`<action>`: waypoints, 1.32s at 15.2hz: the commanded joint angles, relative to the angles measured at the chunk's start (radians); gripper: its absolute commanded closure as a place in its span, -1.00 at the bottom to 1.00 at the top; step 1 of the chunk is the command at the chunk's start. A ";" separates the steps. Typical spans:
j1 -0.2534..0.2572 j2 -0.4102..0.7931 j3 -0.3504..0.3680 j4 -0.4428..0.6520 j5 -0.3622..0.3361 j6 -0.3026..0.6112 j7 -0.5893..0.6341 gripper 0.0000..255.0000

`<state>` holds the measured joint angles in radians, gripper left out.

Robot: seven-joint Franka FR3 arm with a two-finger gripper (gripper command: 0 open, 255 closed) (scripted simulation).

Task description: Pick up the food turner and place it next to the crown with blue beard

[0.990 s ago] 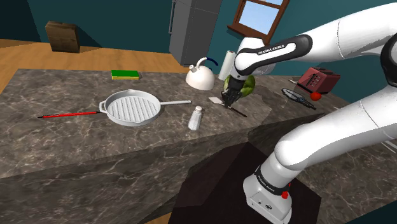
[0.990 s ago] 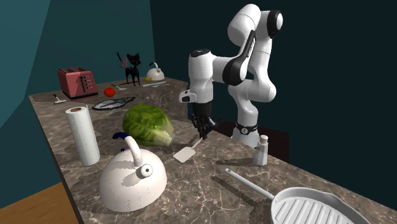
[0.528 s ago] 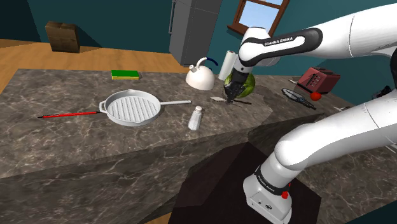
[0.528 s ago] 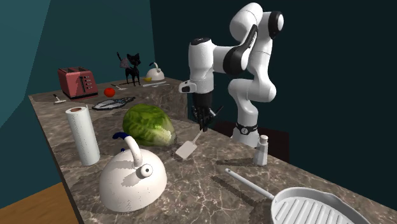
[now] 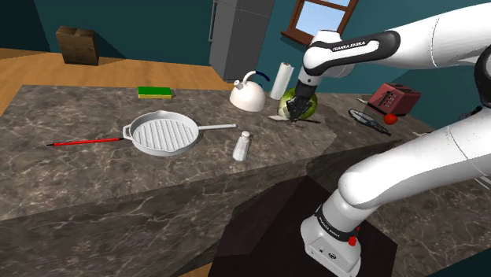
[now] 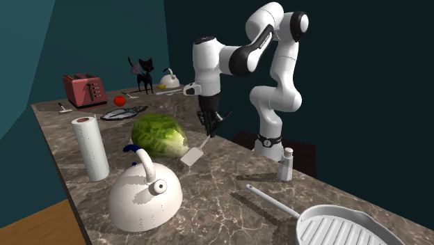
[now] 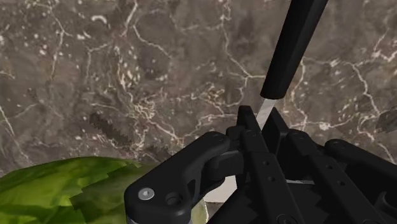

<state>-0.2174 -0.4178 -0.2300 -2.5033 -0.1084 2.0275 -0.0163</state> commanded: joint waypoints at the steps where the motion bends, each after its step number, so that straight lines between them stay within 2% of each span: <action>1: -0.021 0.019 -0.036 0.025 -0.015 -0.004 -0.050 1.00; 6: -0.064 0.101 -0.128 0.107 -0.033 0.003 -0.179 1.00; 11: -0.098 0.209 -0.216 0.216 -0.021 0.007 -0.316 1.00; 15: -0.125 0.313 -0.280 0.322 0.017 0.003 -0.432 1.00; 20: -0.172 0.467 -0.343 0.480 0.096 -0.016 -0.584 1.00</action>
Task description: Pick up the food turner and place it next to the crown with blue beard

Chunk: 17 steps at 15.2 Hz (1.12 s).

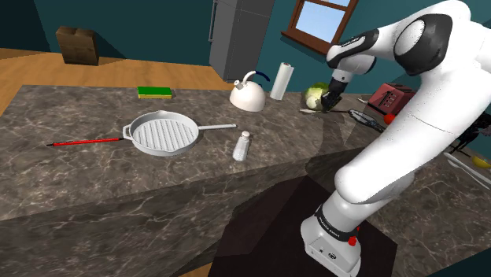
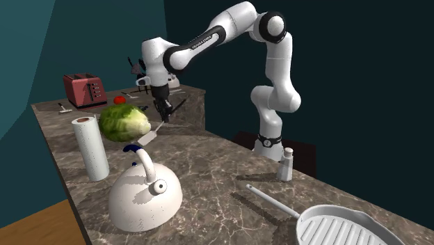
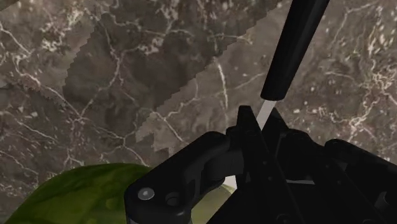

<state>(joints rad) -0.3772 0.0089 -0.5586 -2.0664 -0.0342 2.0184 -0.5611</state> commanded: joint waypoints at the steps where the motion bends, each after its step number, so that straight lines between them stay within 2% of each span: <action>1: -0.026 0.074 -0.024 0.079 0.042 -0.014 -0.070 1.00; 5: -0.094 0.216 -0.046 0.235 0.125 -0.053 -0.186 1.00; 9: -0.187 0.365 -0.047 0.421 0.207 -0.112 -0.285 1.00; 12: -0.270 0.483 -0.037 0.585 0.263 -0.171 -0.342 1.00; 13: -0.327 0.562 -0.030 0.703 0.296 -0.216 -0.371 1.00; 17: -0.326 0.571 -0.021 0.664 0.300 -0.168 -0.374 1.00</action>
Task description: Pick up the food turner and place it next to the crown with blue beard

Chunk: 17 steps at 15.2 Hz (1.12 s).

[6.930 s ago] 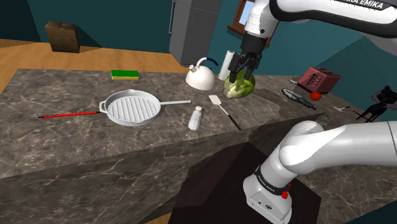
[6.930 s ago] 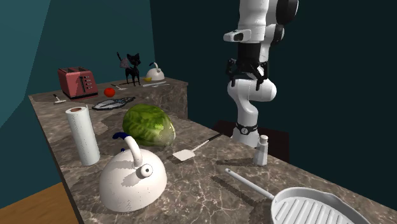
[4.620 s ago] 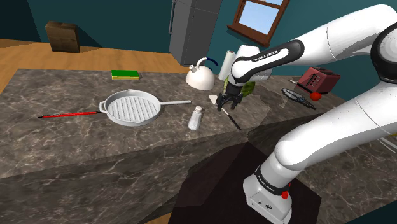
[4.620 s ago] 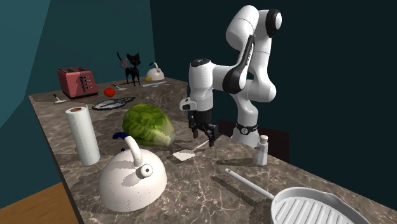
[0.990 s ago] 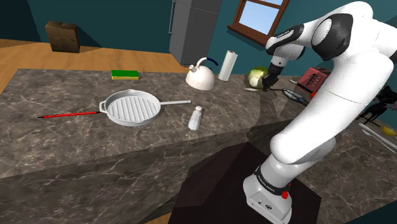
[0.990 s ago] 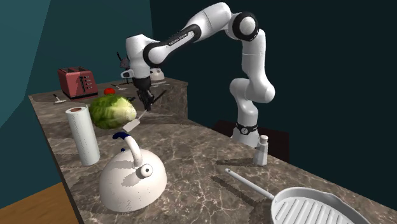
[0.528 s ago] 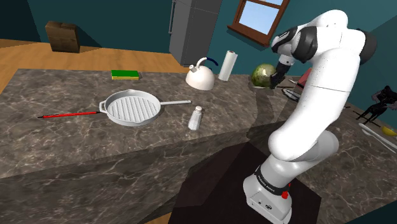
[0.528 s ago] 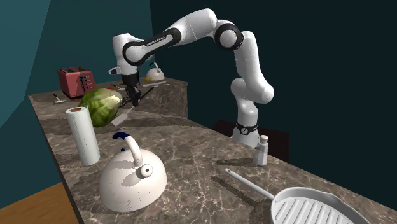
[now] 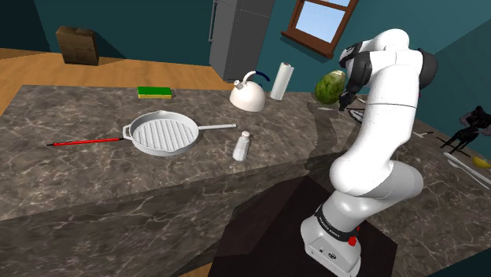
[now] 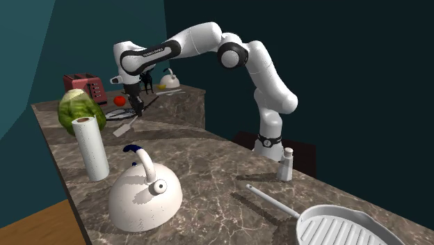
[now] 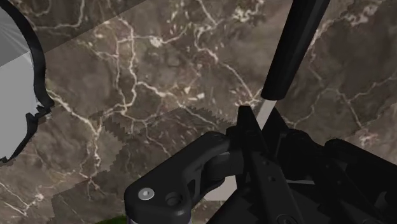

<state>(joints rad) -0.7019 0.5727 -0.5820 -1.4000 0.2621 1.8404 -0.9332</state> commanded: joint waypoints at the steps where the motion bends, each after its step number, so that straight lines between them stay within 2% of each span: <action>1: -0.001 0.011 0.004 -0.011 0.006 0.021 -0.003 1.00; 10: -0.001 0.048 0.018 -0.079 0.028 0.121 -0.014 1.00; 17: -0.001 0.048 0.018 -0.079 0.028 0.121 -0.014 1.00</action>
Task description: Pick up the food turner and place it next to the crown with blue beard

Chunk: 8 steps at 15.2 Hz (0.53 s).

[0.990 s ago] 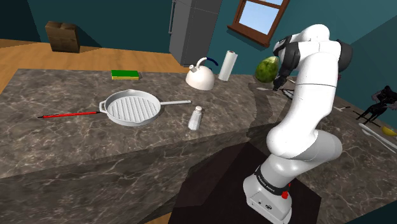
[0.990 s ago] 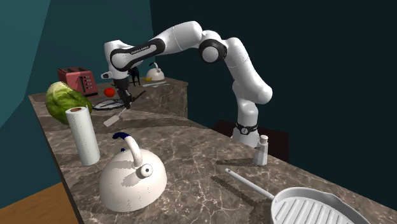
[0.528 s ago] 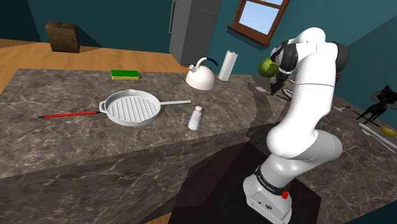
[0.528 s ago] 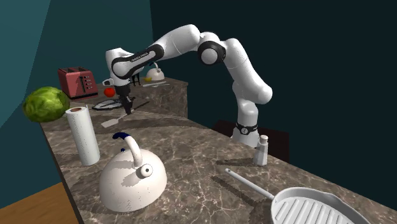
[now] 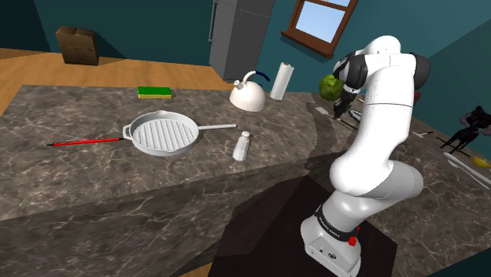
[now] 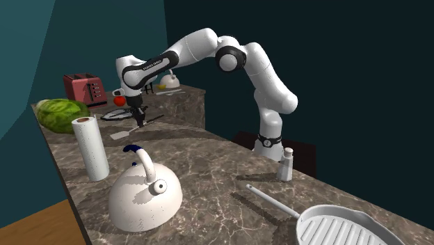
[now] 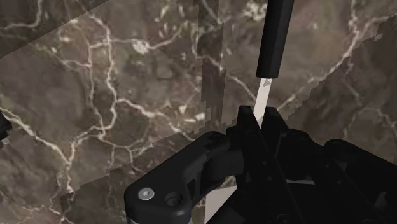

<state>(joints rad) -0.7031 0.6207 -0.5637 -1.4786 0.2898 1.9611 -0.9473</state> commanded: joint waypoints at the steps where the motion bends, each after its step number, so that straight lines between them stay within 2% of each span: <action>1: 0.000 0.000 0.000 0.000 0.000 0.000 0.000 1.00; 2: 0.000 0.000 0.000 0.000 0.000 0.000 0.000 -1.00; 7: 0.000 0.000 0.000 0.000 0.000 0.000 0.000 -1.00; 8: 0.000 -0.010 -0.004 0.020 -0.006 -0.028 0.004 -1.00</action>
<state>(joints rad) -0.7010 0.6140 -0.5659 -1.4729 0.2861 1.9493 -0.9444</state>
